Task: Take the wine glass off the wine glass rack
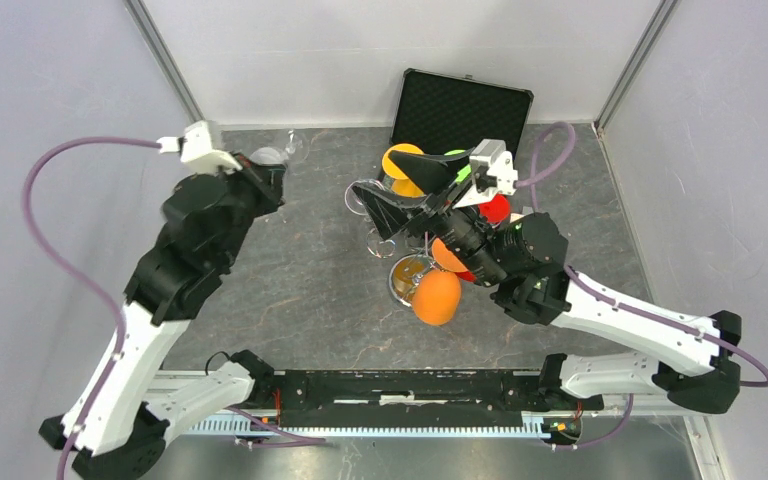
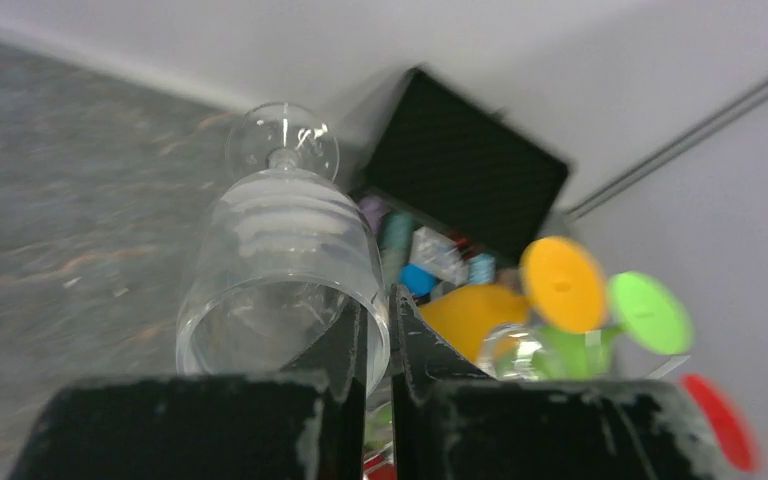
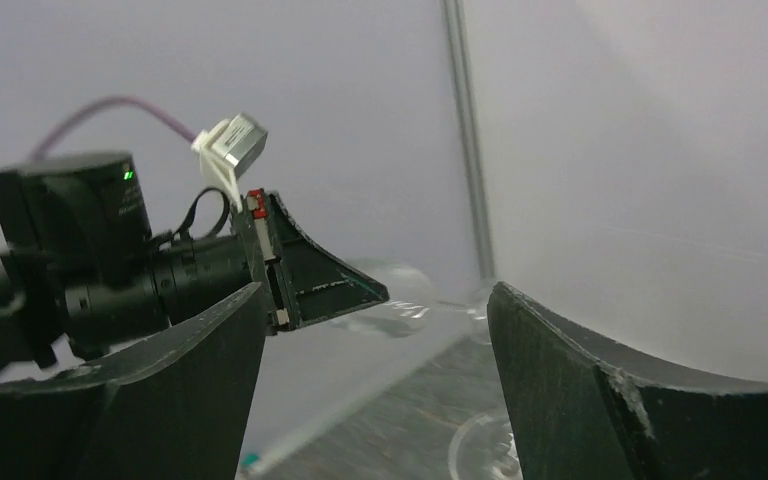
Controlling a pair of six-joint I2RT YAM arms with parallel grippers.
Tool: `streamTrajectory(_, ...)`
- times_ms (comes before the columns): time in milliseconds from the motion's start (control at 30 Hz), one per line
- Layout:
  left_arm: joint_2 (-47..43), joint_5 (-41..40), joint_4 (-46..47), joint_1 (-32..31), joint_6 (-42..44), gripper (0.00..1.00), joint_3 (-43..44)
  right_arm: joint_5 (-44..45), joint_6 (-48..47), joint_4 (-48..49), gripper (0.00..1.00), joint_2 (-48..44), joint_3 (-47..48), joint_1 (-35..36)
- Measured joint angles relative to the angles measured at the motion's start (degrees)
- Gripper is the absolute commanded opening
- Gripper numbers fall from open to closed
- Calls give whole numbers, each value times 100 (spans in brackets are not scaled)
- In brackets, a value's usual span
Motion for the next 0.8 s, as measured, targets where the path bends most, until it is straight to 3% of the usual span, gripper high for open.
streamTrajectory(200, 1180, -297, -1274, 140, 592, 2, 367, 308, -1346, -1499, 90, -446, 59, -2)
streamTrajectory(367, 2350, 553, -1759, 894, 817, 2, 455, 1078, -1967, -2302, 90, -984, -83, -7)
streamTrajectory(633, 3659, 1670, -2166, 2271, 1027, 2, 573, 2173, -2146, -2970, 90, -1969, -586, -7)
streamTrajectory(800, 4306, 1926, -2256, 2695, 1139, 2, 885, 2472, -2041, -3224, 90, -2573, -850, -7)
